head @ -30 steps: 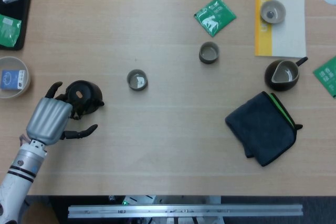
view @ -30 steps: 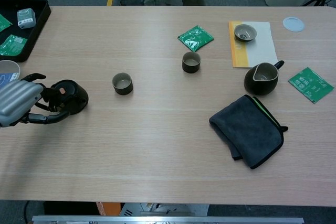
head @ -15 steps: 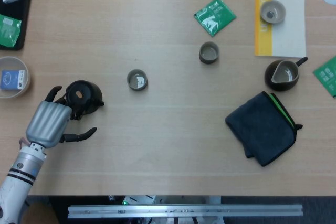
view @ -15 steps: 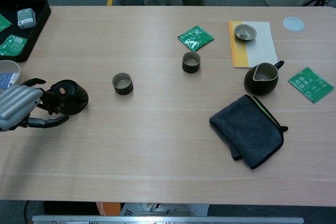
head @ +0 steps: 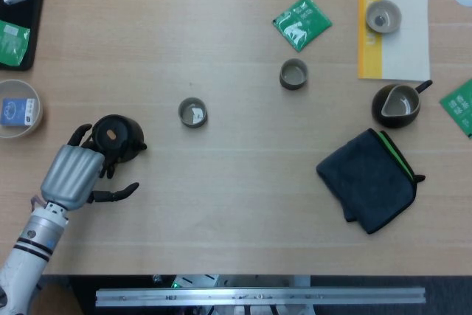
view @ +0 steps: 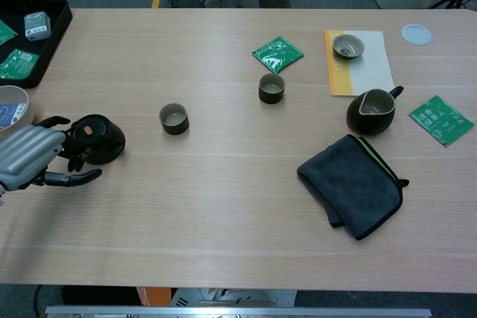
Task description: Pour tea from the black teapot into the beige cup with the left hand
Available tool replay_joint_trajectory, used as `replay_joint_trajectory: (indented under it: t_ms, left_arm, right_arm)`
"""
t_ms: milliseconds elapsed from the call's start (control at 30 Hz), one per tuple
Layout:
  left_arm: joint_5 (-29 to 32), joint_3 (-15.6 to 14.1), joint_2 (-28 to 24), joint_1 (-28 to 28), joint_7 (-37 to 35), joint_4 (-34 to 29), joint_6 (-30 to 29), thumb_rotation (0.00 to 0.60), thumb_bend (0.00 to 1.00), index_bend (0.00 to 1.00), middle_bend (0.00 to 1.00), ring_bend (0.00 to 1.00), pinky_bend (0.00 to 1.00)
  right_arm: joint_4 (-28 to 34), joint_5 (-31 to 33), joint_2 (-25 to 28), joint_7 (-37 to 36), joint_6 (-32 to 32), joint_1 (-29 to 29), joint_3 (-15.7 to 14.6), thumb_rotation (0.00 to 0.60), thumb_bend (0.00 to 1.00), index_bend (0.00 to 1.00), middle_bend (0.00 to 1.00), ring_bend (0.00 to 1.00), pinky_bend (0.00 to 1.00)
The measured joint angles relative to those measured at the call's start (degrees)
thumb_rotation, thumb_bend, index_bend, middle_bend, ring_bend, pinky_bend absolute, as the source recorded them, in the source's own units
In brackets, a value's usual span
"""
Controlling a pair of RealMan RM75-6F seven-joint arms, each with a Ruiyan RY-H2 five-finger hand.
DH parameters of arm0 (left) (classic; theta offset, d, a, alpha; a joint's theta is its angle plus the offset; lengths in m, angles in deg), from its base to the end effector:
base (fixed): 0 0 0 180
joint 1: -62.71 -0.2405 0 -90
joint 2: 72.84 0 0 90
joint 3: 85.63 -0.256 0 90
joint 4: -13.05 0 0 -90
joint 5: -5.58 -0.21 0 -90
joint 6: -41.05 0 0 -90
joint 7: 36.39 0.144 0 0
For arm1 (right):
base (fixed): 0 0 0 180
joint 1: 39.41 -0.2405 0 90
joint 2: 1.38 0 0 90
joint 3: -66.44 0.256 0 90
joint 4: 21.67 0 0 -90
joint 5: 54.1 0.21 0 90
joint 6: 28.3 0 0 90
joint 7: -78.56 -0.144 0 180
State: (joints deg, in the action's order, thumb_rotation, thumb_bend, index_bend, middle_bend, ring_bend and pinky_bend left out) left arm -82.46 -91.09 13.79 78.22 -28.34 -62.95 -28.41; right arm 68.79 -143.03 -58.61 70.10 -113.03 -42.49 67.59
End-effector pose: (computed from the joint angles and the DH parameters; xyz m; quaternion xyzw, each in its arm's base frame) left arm -0.2966 0.1967 -0.0034 -0.7419 -0.3949 -0.3082 0.4457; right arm -0.3268 -0.1656 0.1943 0.6074 -0.3956 0.3758 0.5774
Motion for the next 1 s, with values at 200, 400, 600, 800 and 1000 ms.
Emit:
replay_joint_trajectory:
  t_ms: [200,400,600,800,1000]
  left_arm:
    - [-1.4,0.5,1.3,0.2,-1.4,2.3,-1.3,0.164,0.15,0.71,0.79,0.58,0.11]
    - [-2.6,1.1,1.7,1.4,-1.3,2.5,-1.5,0.182,0.15,0.74,0.84,0.62,0.11]
    - [-2.8,1.3,1.0,2.5,0.4,1.0,0.1,0.149,0.15,0.78,0.89,0.67,0.11]
    - [-1.5,2.3,-0.1,4.7,2.9,-2.3,3.5,0.018,0.15,0.84,0.95,0.72,0.11]
    - [1.7,4.3,0.0,5.7,2.4,-3.4,5.1,0.0,0.15,0.87,0.98,0.75,0.11]
  right_arm:
    - [0.0,0.1,-0.1,-0.3,-0.2,0.0,0.2,0.6,0.01,0.24,0.31,0.25,0.18]
    - [-0.3,0.3,-0.2,-0.8,-0.5,0.2,0.3,0.6,0.01,0.24,0.31,0.25,0.18]
    - [-1.0,0.5,-0.4,-1.5,-0.6,0.4,0.3,0.6,0.01,0.24,0.31,0.25,0.18]
    - [-2.2,0.7,-0.8,-2.6,-0.6,0.6,0.3,0.6,0.01,0.24,0.31,0.25,0.18]
    - [-2.7,0.9,-1.0,-3.0,-0.5,0.6,0.5,0.6,0.01,0.24,0.31,0.25,0.18]
